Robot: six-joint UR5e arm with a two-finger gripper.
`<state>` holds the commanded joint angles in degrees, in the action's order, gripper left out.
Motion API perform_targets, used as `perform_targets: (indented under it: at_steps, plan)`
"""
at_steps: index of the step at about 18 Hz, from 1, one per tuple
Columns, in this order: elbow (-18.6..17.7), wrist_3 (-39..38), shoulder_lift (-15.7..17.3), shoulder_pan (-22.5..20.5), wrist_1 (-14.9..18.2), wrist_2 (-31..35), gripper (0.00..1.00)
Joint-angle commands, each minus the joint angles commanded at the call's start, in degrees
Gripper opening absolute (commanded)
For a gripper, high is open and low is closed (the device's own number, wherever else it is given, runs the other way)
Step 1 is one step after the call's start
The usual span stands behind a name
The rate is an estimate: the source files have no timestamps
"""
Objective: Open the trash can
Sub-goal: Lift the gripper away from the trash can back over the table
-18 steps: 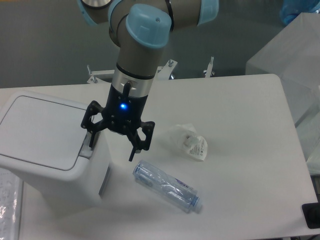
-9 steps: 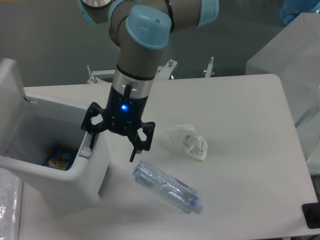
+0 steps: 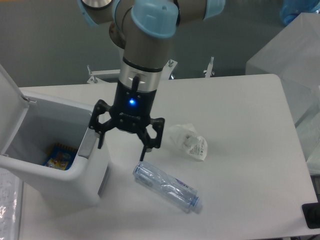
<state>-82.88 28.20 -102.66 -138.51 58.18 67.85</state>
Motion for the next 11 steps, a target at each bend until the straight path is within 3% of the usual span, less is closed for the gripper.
perform_targets:
  at_steps: [6, 11]
  plan:
    - [-1.0, 13.5, -0.3, -6.9, 0.7, 0.2, 1.0]
    - [-1.0, 24.6, -4.5, -8.9, 0.8, 0.9, 1.0]
